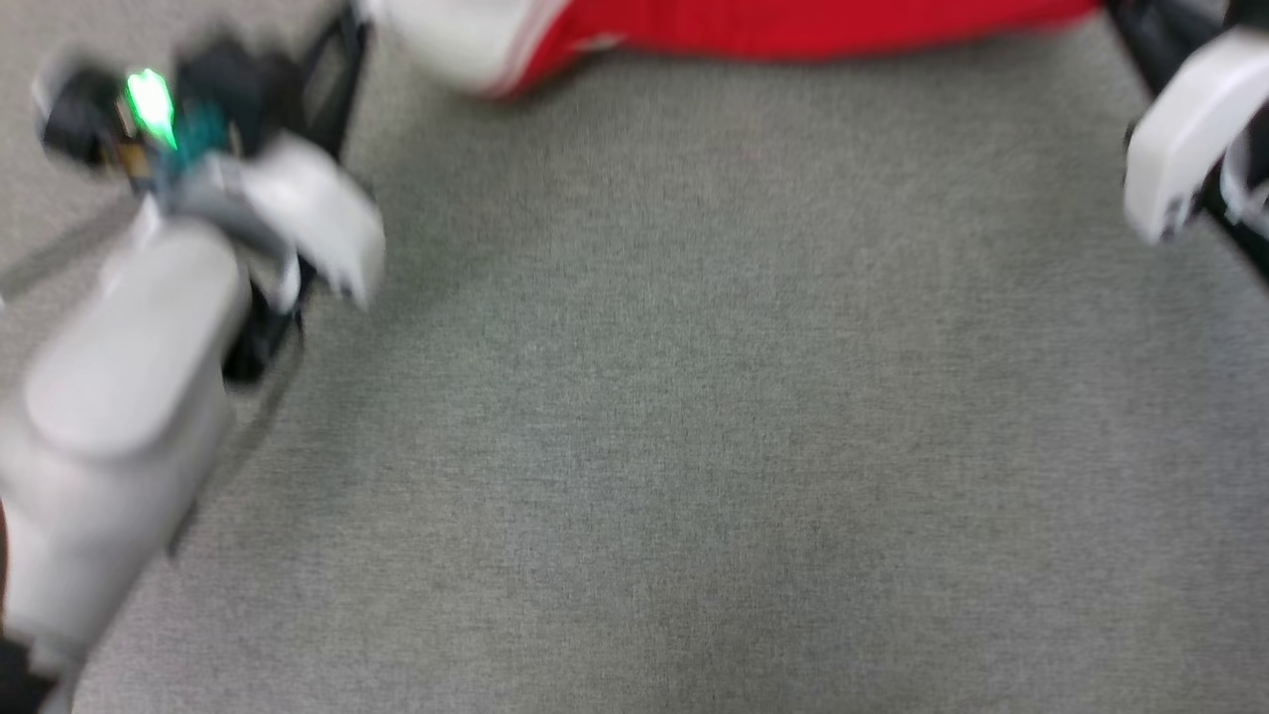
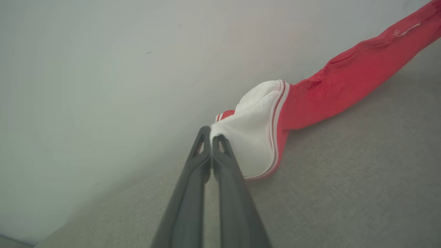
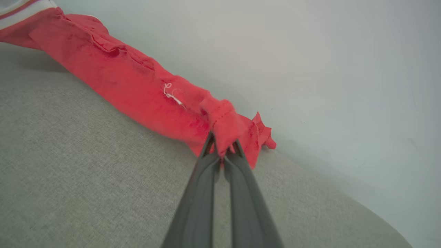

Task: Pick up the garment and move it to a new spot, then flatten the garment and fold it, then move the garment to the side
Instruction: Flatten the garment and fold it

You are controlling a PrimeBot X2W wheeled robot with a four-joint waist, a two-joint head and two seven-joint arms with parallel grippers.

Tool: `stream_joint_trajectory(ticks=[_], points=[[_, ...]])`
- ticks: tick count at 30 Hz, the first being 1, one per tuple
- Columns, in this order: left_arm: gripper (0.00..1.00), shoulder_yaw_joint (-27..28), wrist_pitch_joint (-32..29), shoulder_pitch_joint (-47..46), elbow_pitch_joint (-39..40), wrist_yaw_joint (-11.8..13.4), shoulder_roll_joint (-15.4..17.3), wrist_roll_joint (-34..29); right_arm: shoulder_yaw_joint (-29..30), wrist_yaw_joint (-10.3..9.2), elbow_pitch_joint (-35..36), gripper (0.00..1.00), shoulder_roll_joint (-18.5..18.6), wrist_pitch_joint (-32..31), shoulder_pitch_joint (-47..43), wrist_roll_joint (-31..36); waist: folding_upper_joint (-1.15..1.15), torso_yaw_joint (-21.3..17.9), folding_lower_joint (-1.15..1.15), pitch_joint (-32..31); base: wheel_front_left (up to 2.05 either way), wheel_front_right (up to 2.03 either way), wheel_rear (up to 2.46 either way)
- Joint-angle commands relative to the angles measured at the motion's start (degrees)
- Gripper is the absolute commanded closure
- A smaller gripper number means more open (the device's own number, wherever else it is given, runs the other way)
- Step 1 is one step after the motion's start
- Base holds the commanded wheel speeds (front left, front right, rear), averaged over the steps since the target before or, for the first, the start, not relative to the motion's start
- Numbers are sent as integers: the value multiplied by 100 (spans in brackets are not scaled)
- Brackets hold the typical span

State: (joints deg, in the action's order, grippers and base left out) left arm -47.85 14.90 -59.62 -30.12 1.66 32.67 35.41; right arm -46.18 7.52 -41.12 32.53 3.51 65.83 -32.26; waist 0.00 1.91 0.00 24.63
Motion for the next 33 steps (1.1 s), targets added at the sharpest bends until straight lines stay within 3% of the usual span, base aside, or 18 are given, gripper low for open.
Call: stream_joint_trajectory(ticks=[1, 13, 19, 27, 33], points=[[100, -18, 30, 344, 179, 100, 109, 53, -11, -6, 99, 100, 75, 10, -259, -61, 0, -30, 0, -311, 0, 0, 0], [100, -534, -339, 3034, 1840, 765, 983, 470, 42, -6, 1205, 100, 842, -493, -2563, -482, 0, 14, 0, -1347, 0, 0, 0], [100, -796, -660, 4276, 2844, 1249, 1483, 808, 580, -6, 2003, 100, 1231, -943, -4092, -644, 0, 20, 0, -1844, 0, 0, 0], [100, -1162, -1046, 5191, 3578, 1515, 1767, 1140, 1531, -6, 2852, 100, 1235, -1476, -5778, -517, 0, 38, 0, -2282, 0, 0, 0], [100, -1367, -1258, 5530, 3797, 1567, 1780, 1303, 2147, -6, 3292, 100, 1102, -1853, -6693, -318, 0, 43, 0, -2378, 0, 0, 0]])
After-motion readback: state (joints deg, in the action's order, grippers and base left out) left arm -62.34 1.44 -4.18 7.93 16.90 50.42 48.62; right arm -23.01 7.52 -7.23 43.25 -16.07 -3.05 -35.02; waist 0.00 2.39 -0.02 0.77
